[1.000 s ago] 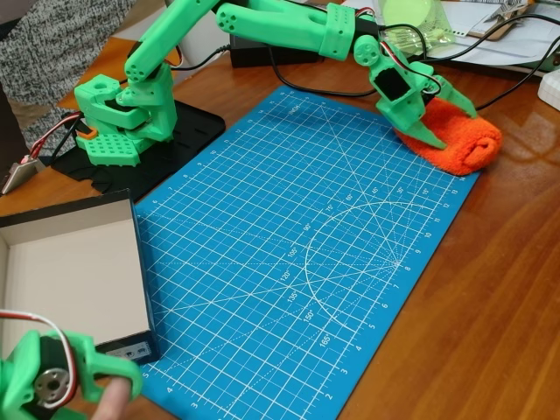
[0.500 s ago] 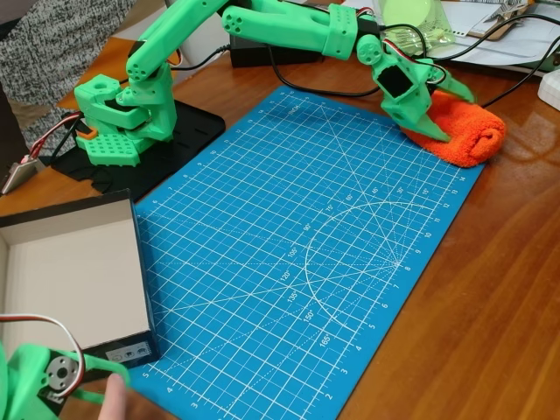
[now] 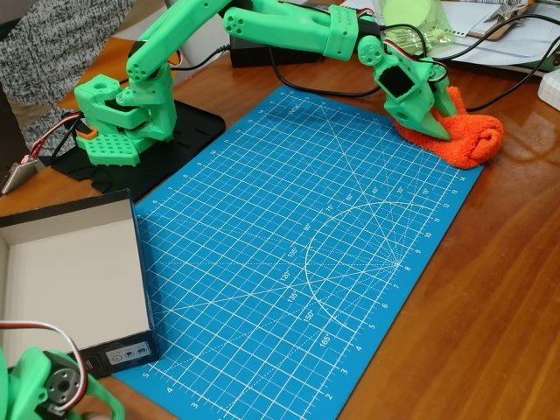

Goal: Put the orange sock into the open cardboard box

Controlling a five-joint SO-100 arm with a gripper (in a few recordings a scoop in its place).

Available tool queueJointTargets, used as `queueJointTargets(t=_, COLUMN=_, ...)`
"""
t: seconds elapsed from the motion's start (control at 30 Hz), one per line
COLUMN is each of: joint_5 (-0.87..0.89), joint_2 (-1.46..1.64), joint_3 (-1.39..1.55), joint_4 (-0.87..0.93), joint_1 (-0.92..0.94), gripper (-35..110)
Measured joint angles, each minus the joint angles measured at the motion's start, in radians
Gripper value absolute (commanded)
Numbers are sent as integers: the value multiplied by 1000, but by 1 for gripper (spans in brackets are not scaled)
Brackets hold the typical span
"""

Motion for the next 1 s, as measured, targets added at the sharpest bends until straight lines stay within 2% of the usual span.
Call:
queueJointTargets(t=0.27, joint_5=199, joint_2=69, joint_3=58, joint_4=-12, joint_1=51, gripper=-1)
queueJointTargets(t=0.43, joint_5=290, joint_2=431, joint_3=219, joint_4=-92, joint_1=167, gripper=-1)
queueJointTargets(t=0.8, joint_5=410, joint_2=1200, joint_3=479, joint_4=-92, joint_1=373, gripper=-1)
queueJointTargets(t=1.0, joint_5=554, joint_2=1442, joint_3=571, joint_4=44, joint_1=561, gripper=-1)
